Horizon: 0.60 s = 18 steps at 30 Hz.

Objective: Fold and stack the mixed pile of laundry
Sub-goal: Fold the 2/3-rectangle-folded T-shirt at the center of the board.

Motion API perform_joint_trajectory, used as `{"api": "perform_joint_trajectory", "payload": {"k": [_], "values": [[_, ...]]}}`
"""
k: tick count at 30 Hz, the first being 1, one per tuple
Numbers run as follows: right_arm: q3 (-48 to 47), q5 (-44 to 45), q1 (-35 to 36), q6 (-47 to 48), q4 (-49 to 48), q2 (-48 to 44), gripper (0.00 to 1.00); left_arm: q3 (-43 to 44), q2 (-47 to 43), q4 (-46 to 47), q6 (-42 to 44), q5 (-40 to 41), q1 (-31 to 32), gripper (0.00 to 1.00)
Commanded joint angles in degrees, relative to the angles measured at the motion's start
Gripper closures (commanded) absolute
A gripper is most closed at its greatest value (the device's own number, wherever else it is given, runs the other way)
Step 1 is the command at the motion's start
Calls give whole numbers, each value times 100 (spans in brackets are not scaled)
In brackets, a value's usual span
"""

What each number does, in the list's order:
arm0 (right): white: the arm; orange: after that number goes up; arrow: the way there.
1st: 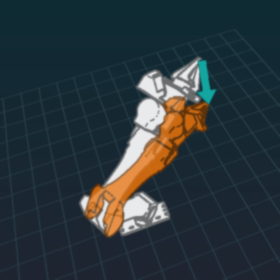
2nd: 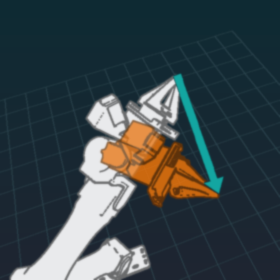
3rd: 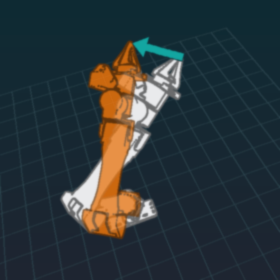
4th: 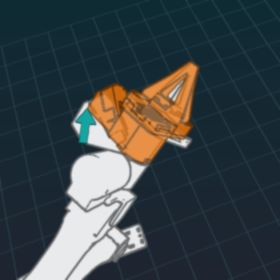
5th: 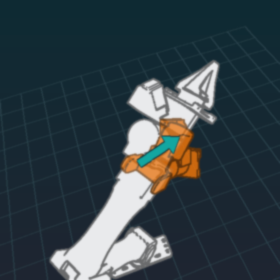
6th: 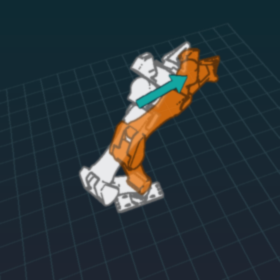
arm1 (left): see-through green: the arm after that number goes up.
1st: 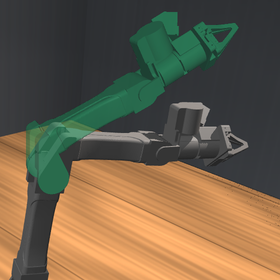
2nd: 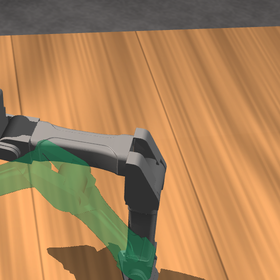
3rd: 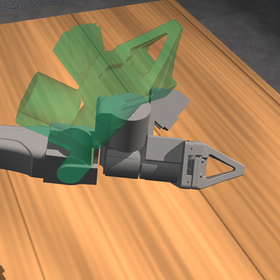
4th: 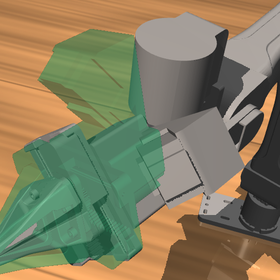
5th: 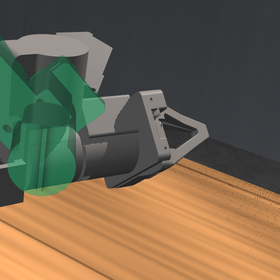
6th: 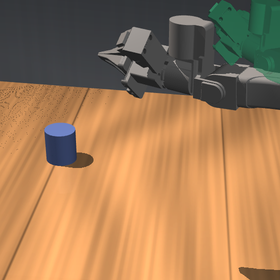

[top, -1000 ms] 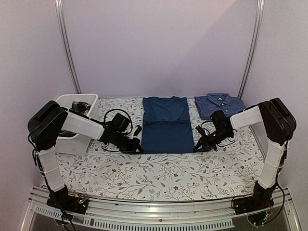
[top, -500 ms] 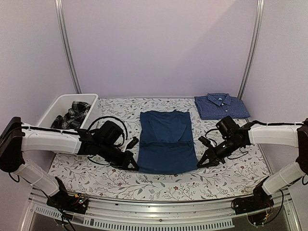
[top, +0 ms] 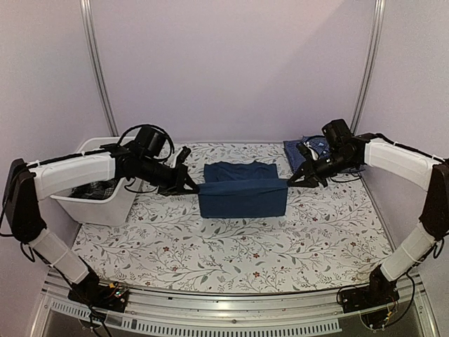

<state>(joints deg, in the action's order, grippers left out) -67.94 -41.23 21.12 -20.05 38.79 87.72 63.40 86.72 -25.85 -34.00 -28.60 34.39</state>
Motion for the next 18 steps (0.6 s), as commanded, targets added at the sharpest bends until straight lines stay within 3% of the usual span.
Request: {"api": "perform_joint_trajectory", "payload": {"k": [1,12,18], "values": [[-1031,310,-259,385,100,869,100,873,805,-195,404,-24,-486,100],[-3724,623,-578,318,-303,3501,100,3430,3367,125,472,-116,-1247,100],[-4575,758,-673,330,-525,4900,100,4436,4782,465,301,-242,-1385,100]]}}
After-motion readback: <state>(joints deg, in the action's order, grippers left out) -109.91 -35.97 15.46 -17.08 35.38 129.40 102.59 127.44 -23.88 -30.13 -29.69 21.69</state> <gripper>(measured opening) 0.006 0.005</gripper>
